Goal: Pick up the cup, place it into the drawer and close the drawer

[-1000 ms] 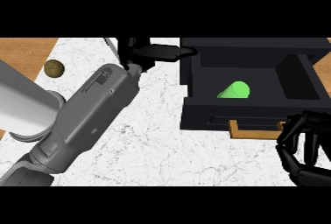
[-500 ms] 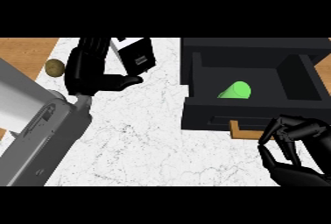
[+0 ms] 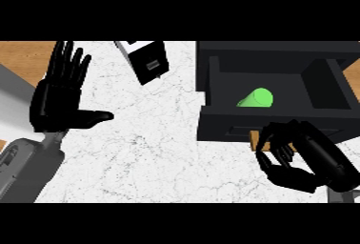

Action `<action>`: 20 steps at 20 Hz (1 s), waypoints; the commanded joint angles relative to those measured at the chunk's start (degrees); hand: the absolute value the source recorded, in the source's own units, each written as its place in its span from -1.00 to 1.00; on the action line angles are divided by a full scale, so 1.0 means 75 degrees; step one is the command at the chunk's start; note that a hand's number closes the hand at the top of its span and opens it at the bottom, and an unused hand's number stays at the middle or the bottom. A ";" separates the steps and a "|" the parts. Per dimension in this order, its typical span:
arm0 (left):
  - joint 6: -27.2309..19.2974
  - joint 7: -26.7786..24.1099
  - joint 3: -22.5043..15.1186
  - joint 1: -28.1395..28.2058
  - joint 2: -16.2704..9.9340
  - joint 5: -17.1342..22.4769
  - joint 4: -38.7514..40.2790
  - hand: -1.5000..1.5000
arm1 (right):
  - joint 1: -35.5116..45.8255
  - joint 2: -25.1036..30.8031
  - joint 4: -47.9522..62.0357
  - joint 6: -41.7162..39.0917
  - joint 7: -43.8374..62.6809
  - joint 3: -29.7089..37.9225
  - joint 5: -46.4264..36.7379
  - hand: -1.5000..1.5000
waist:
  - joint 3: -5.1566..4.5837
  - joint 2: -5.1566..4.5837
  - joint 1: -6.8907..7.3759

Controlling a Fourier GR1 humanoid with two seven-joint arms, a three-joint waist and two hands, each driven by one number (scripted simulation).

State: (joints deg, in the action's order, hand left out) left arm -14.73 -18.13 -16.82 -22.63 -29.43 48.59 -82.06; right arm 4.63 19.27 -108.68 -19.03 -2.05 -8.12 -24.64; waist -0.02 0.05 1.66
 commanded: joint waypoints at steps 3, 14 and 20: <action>0.0577 -0.0539 0.0297 0.1320 -0.0159 -0.0170 -0.0465 -1.00 | 0.0762 -0.0062 0.1951 0.0718 -0.0805 -0.0577 -0.1641 1.00 | 0.0005 -0.0019 -0.0031; 0.2110 -0.0372 0.1638 0.1948 -0.0546 0.0017 -0.0012 -1.00 | 0.2381 -0.0543 0.5508 0.1484 -0.1581 -0.0334 -0.2697 -1.00 | 0.0003 -0.0032 -0.0124; 0.2271 -0.0818 0.1339 0.2254 0.0196 -0.0647 0.0061 -1.00 | 0.3617 -0.1071 0.8408 0.2444 -0.2543 0.0090 -0.2976 -1.00 | 0.0006 -0.0050 -0.0098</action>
State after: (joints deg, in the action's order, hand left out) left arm 1.05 -22.02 -6.39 -6.36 -30.62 46.45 -83.48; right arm 26.12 11.39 -57.40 -2.47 -17.21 -10.69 -46.91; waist -0.03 -0.10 1.03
